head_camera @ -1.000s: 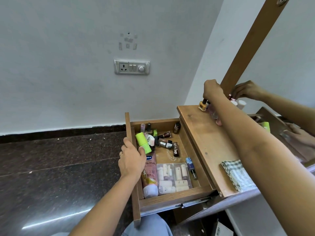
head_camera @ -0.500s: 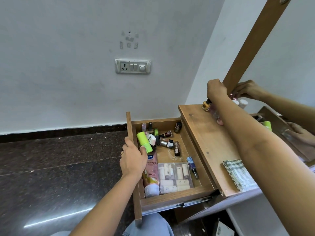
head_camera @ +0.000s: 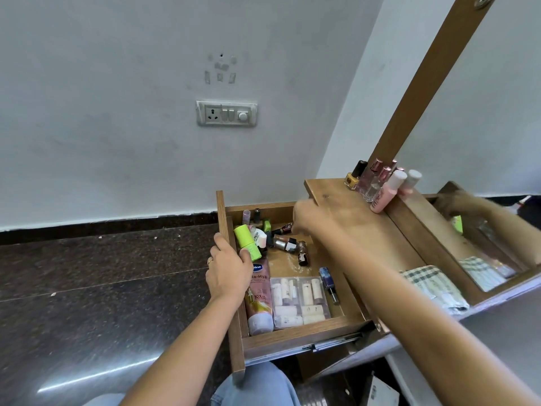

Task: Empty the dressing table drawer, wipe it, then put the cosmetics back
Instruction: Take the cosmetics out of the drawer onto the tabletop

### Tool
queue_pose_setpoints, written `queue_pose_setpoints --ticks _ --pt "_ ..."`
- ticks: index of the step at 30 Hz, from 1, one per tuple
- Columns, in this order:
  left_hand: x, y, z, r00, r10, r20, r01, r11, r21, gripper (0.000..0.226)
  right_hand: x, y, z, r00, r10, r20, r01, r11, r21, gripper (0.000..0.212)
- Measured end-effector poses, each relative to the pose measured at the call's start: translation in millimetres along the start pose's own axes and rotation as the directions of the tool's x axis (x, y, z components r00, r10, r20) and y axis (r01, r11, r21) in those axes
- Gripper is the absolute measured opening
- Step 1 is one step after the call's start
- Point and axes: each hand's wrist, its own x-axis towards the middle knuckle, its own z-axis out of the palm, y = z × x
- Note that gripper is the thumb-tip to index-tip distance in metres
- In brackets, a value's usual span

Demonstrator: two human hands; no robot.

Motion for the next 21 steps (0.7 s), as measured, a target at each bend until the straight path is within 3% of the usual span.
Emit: queue_pose_setpoints --ticks 2,8,12,17,21 --pt "0.2 0.2 0.1 1.000 0.003 0.000 -0.003 1.000 -0.001 0.063 -46.9 0.6 29.6 0.996 0.005 0.093 -0.002 1.000 -0.029 0.021" --pt "0.6 -0.2 0.6 1.000 0.002 0.000 -0.002 1.000 0.012 0.062 -41.0 9.9 62.1 0.997 0.035 -0.065 -0.038 0.999 -0.034 0.030" --pt "1.3 0.3 1.3 1.000 -0.009 0.002 0.009 1.000 0.015 0.063 -19.1 18.6 50.5 0.955 -0.086 -0.283 0.037 0.984 -0.173 0.039" --pt "1.0 0.5 1.1 1.000 -0.009 -0.002 0.009 1.000 0.010 0.064 5.6 23.1 52.5 0.940 -0.156 -0.303 0.064 0.954 -0.292 0.043" --pt "1.8 0.0 1.1 1.000 -0.006 -0.002 0.006 1.000 0.013 0.063 9.0 17.5 56.4 0.927 -0.133 -0.351 0.035 0.962 -0.272 0.029"
